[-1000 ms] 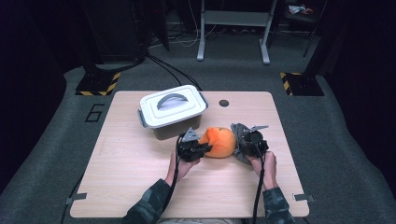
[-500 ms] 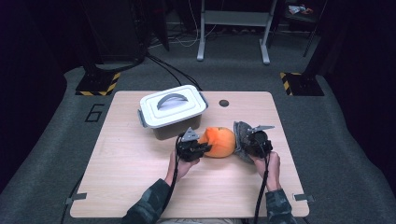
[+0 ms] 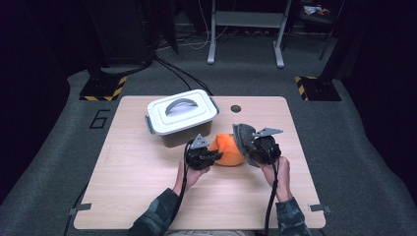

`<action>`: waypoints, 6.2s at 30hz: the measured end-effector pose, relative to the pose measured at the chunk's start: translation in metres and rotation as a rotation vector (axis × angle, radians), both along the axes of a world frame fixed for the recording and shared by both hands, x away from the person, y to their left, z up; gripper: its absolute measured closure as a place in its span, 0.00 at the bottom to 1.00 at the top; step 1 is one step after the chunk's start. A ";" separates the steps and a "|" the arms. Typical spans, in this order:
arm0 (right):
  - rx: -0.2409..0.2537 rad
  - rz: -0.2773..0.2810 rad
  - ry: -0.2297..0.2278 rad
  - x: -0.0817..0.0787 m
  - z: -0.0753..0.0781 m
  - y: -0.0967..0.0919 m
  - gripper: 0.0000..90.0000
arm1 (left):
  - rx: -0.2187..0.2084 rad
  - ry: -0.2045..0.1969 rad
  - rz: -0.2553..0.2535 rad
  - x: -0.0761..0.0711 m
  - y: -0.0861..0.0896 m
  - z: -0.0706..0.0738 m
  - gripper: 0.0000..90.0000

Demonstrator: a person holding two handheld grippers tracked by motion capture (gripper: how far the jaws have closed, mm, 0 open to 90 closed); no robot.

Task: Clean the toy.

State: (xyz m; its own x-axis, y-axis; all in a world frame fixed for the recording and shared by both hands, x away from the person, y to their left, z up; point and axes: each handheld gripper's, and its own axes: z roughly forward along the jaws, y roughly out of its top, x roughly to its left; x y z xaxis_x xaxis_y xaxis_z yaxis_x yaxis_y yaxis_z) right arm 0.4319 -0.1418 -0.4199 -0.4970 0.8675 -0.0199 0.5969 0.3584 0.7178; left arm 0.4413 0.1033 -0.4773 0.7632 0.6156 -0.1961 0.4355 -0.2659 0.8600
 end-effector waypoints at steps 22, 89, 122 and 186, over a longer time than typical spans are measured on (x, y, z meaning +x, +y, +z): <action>-0.002 -0.025 0.016 0.007 -0.007 -0.005 0.83 | 0.155 -0.121 -0.002 -0.010 -0.009 -0.005 0.48; -0.053 -0.096 0.205 0.020 -0.071 -0.019 0.83 | -0.004 0.009 0.041 -0.001 -0.001 -0.011 0.87; -0.023 0.096 -0.007 0.007 0.018 0.044 0.83 | 0.001 0.011 0.049 -0.002 0.002 -0.012 0.87; -0.039 0.005 0.007 -0.002 0.006 0.013 0.83 | 0.022 0.003 0.046 -0.002 0.001 -0.010 0.85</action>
State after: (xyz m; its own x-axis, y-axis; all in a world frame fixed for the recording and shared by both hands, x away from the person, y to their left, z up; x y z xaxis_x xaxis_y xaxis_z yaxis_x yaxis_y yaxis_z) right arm 0.4302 -0.1289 -0.4136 -0.5014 0.8638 -0.0499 0.6000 0.3887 0.6993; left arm 0.4395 0.1041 -0.4869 0.7334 0.6544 -0.1842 0.4501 -0.2644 0.8529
